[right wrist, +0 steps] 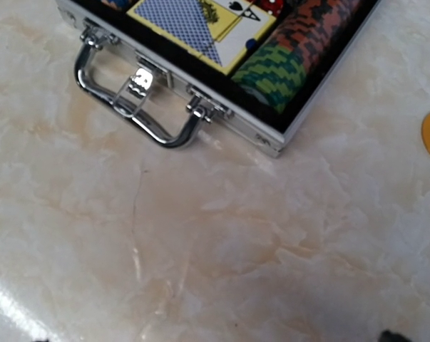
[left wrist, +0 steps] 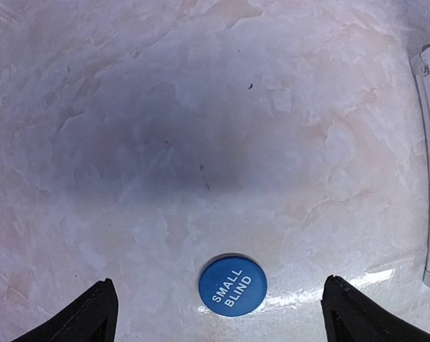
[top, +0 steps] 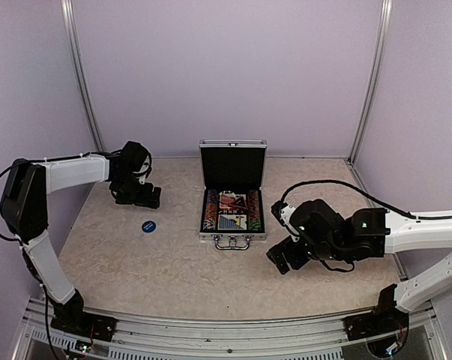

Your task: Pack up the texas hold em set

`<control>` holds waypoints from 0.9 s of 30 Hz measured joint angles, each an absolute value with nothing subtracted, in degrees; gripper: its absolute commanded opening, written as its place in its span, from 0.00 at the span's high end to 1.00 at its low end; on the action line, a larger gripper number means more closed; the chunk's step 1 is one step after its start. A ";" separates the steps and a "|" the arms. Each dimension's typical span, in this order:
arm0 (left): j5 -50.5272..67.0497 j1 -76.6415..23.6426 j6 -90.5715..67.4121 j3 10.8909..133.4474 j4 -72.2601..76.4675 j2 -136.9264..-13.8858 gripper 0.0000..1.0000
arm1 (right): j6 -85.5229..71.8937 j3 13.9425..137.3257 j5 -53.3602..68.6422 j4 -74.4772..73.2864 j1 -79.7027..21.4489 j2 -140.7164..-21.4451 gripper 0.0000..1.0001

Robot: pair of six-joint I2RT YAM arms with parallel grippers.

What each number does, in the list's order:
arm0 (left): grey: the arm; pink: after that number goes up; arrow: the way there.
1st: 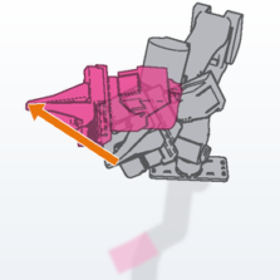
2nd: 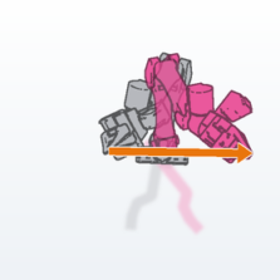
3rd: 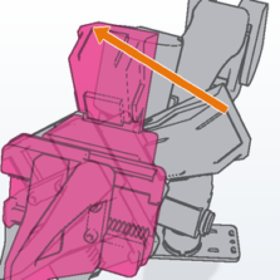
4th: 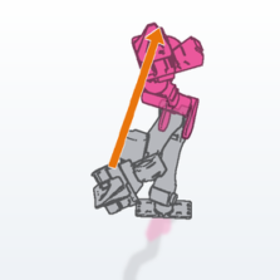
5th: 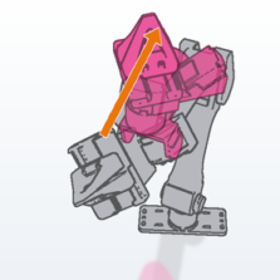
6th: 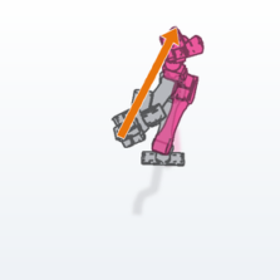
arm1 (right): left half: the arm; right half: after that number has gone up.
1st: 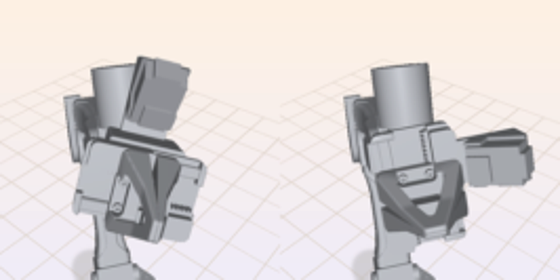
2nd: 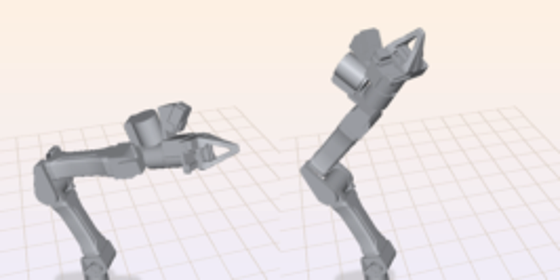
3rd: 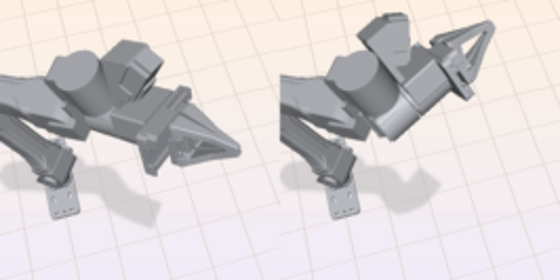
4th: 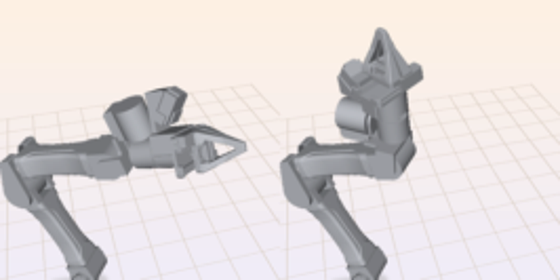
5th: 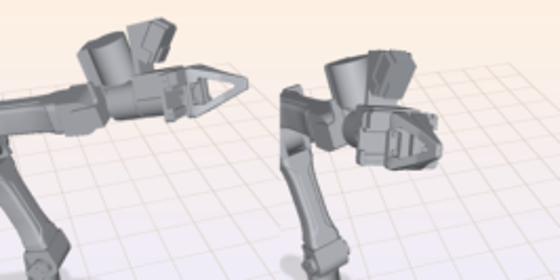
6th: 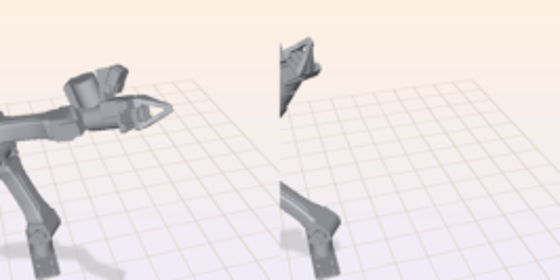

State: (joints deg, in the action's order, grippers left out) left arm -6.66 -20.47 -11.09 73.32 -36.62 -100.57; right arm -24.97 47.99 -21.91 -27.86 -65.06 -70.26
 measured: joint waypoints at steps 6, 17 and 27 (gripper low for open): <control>-5.15 -20.27 -13.72 71.26 -36.56 -102.74 0.14 | -25.17 47.66 -21.91 -27.51 -65.06 -70.19 0.00; -1.67 -20.45 -16.45 68.88 -36.32 -106.37 0.28 | -25.39 46.61 -21.85 -26.44 -64.84 -69.87 0.00; -1.78 -20.71 -17.63 67.85 -35.33 -107.66 0.33 | -25.39 45.98 -21.78 -26.22 -64.84 -69.87 0.00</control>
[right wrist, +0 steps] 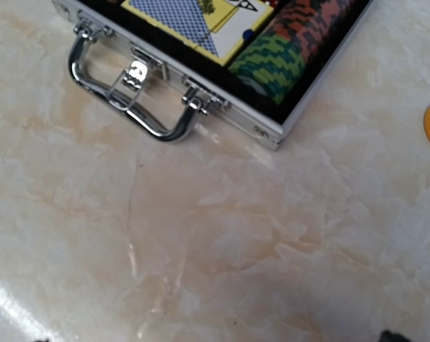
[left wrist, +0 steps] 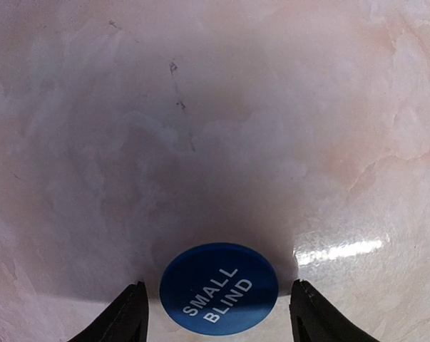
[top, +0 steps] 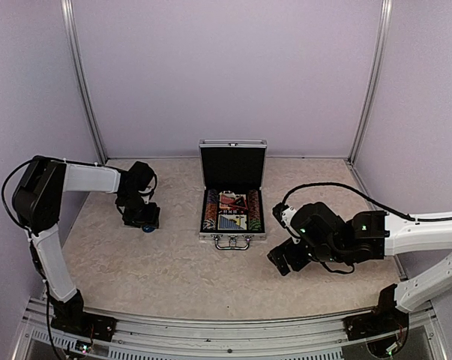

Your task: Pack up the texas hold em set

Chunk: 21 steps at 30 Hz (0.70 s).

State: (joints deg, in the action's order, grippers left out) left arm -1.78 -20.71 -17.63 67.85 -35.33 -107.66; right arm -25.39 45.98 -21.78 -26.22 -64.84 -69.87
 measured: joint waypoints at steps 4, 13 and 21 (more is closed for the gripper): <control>-2.15 -20.84 -17.78 67.85 -35.18 -107.74 0.35 | -25.39 45.98 -21.76 -26.20 -64.84 -69.84 0.00; -4.40 -21.74 -18.09 67.85 -35.20 -108.07 0.37 | -25.39 45.78 -21.74 -26.17 -64.84 -69.52 0.00; -5.17 -22.70 -19.09 67.85 -34.50 -108.27 0.40 | -25.39 45.56 -21.76 -26.15 -64.84 -68.45 0.00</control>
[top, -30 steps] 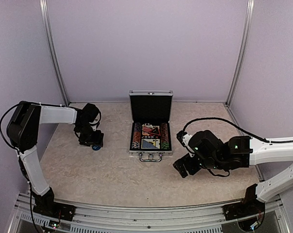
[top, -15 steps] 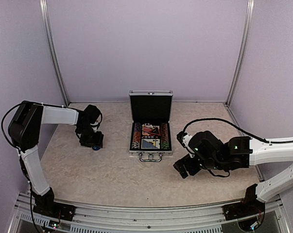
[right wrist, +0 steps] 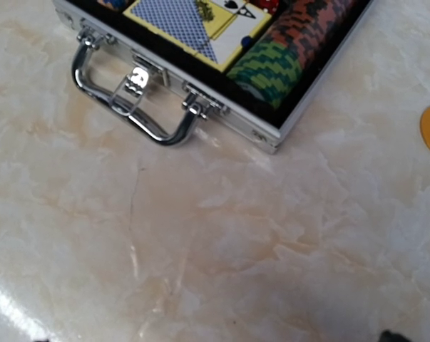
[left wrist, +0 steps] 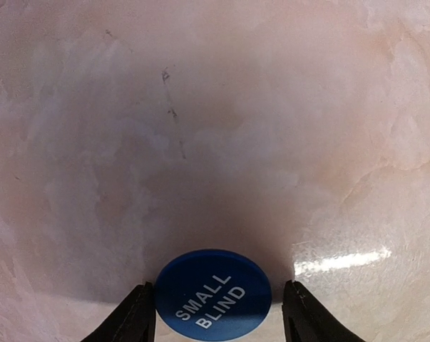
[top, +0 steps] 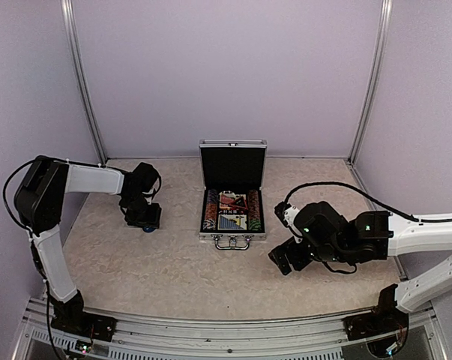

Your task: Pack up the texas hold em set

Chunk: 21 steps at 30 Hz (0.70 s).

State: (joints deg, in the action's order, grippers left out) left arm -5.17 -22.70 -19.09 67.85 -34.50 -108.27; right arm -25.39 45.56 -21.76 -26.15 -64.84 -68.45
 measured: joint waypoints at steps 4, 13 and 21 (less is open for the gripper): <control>-5.56 -23.40 -19.53 67.85 -33.85 -108.38 0.43 | -25.39 45.41 -21.76 -26.20 -64.84 -68.34 0.00; -6.48 -24.05 -20.10 67.85 -33.67 -108.42 0.49 | -25.56 44.82 -21.78 -26.20 -64.82 -67.81 0.00; -6.87 -24.34 -20.23 67.85 -33.67 -108.42 0.54 | -25.69 44.45 -21.80 -26.20 -64.82 -67.68 0.00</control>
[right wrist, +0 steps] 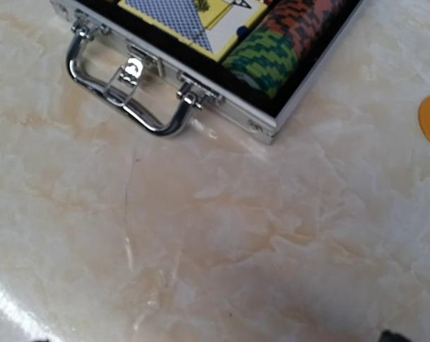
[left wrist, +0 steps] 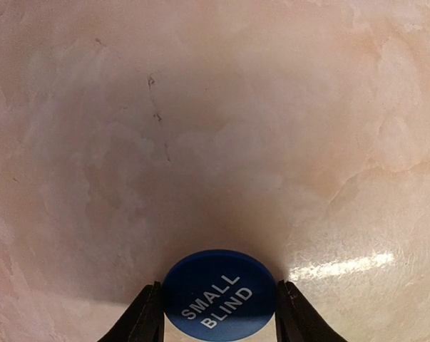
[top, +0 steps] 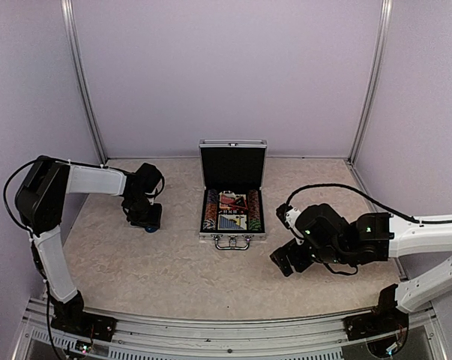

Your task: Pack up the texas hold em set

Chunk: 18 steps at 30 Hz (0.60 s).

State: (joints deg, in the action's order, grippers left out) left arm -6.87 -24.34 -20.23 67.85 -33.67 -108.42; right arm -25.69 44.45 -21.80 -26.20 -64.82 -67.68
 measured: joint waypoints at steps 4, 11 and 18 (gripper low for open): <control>-7.05 -24.43 -20.23 67.99 -33.82 -108.38 0.54 | -25.80 44.27 -21.80 -26.20 -64.82 -67.68 0.00; -7.05 -24.62 -20.23 68.53 -34.98 -108.38 0.55 | -25.89 44.25 -21.85 -26.22 -64.82 -67.68 0.00; -6.63 -25.69 -20.27 68.93 -36.21 -108.38 0.55 | -26.28 44.23 -21.82 -26.22 -64.82 -67.53 0.00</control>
State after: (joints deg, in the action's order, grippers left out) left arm -6.63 -25.69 -20.27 68.93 -36.21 -108.38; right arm -26.28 44.23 -21.82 -26.22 -64.82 -67.53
